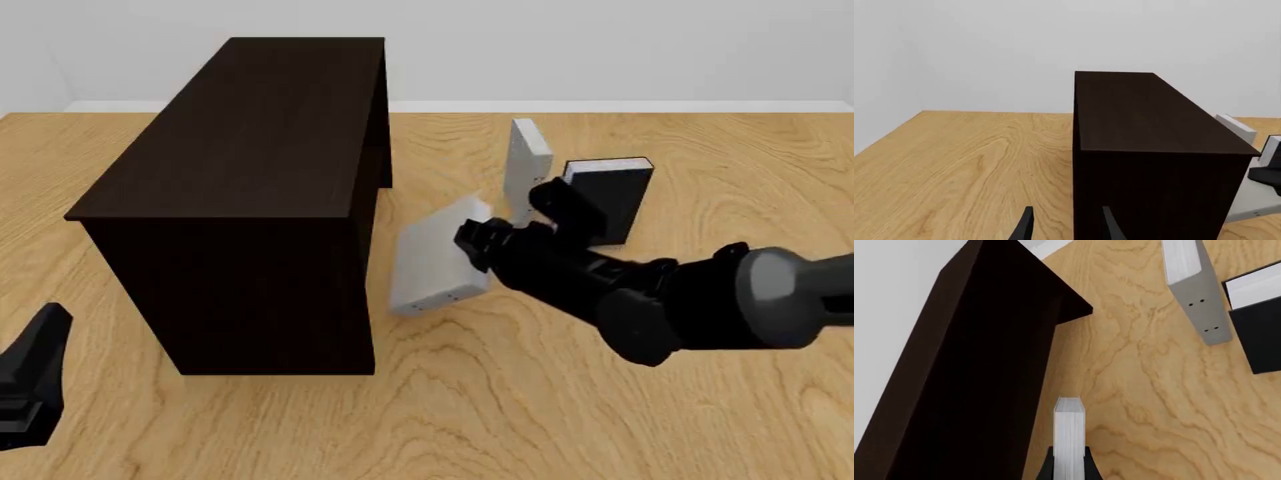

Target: Pick up the book on the right and place it under the cabinet shelf.

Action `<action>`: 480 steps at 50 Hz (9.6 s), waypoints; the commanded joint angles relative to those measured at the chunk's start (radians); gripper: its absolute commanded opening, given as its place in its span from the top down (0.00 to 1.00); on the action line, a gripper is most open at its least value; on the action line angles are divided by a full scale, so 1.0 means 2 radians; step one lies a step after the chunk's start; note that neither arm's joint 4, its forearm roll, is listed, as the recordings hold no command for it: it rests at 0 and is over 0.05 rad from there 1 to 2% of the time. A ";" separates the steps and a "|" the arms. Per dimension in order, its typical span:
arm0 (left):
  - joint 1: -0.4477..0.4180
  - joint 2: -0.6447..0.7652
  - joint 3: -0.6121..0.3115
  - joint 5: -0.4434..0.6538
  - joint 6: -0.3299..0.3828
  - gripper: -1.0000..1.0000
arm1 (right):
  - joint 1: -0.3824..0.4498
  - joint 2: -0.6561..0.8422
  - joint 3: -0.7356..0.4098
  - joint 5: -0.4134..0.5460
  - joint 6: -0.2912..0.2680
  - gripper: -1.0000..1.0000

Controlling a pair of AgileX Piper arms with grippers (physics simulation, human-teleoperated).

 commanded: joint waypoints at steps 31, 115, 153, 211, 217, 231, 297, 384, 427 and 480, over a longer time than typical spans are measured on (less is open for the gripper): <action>-0.003 -0.001 -0.002 0.001 -0.003 0.00 | -0.016 0.084 -0.066 -0.008 0.015 1.00; -0.010 -0.001 -0.006 0.004 0.002 0.00 | -0.061 0.162 -0.073 0.010 -0.042 0.00; -0.011 -0.001 -0.005 -0.001 -0.001 0.00 | -0.055 -0.124 -0.048 0.232 -0.217 0.00; -0.015 0.000 0.004 -0.002 0.031 0.00 | -0.101 -0.172 -0.107 0.413 -0.339 0.00; -0.018 0.001 0.004 0.002 0.039 0.00 | -0.095 -0.172 -0.105 0.413 -0.335 0.00; -0.007 0.005 0.004 -0.001 0.036 0.00 | -0.102 -0.171 -0.117 0.427 -0.353 0.00; -0.015 -0.001 -0.002 0.000 0.037 0.00 | -0.175 0.017 -0.299 0.536 -0.323 0.00; -0.015 -0.001 0.000 -0.011 0.033 0.00 | -0.160 0.168 -0.318 0.498 -0.333 0.00; -0.015 -0.001 -0.005 -0.006 0.035 0.00 | -0.136 0.209 -0.322 0.479 -0.322 0.00; -0.019 -0.001 -0.003 -0.008 0.036 0.00 | -0.065 0.191 -0.318 0.478 -0.289 0.00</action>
